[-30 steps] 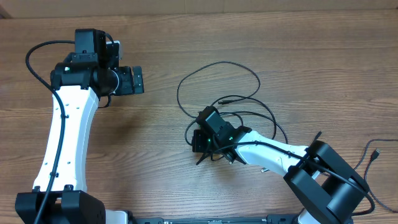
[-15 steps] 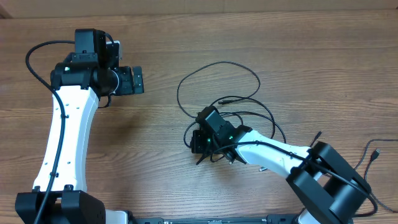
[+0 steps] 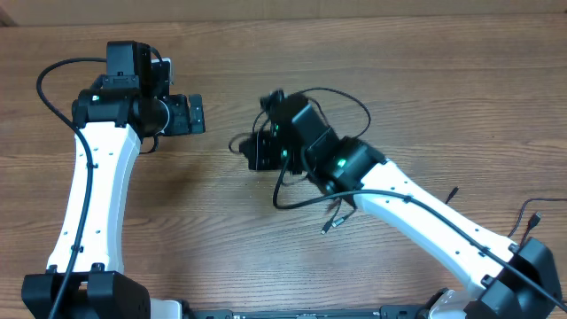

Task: Untangle cables
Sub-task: 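Lift and pull the grasped cable up and rightward with the right gripper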

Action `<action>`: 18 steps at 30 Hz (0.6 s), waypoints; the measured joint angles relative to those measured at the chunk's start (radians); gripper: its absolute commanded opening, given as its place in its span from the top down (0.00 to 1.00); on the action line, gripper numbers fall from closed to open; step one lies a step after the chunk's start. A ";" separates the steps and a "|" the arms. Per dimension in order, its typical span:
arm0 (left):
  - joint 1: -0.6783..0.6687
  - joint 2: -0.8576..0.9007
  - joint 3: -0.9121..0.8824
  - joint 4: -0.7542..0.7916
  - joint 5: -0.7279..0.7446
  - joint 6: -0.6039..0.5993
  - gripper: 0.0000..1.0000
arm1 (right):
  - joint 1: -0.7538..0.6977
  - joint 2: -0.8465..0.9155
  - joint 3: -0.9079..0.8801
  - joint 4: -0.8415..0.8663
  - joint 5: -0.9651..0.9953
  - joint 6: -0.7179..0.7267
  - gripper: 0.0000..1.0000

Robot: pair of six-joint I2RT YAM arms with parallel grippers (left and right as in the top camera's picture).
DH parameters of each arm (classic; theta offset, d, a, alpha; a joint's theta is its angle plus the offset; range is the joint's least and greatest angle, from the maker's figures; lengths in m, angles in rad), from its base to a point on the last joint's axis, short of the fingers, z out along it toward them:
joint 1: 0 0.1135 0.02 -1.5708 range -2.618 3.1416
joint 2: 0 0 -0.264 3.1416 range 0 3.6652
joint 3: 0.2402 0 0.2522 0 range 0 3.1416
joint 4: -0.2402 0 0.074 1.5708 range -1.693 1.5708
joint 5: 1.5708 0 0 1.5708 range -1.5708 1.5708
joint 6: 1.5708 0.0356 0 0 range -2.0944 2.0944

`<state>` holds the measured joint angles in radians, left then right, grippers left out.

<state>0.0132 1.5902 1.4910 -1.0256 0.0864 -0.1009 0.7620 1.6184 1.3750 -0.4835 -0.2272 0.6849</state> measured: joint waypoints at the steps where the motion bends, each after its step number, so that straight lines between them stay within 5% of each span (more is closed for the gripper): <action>1: 0.000 0.000 0.000 0.000 0.000 0.000 0.01 | -0.009 0.000 0.021 -0.001 0.000 -0.002 0.96; 18: 0.000 0.000 0.000 0.000 0.000 0.000 0.00 | -0.295 -0.001 0.171 -0.122 -0.005 -0.008 0.96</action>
<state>0.0132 1.5902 1.4910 -1.0260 0.0864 -0.1009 0.4667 1.6176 1.5459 -0.6060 -0.2325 0.6769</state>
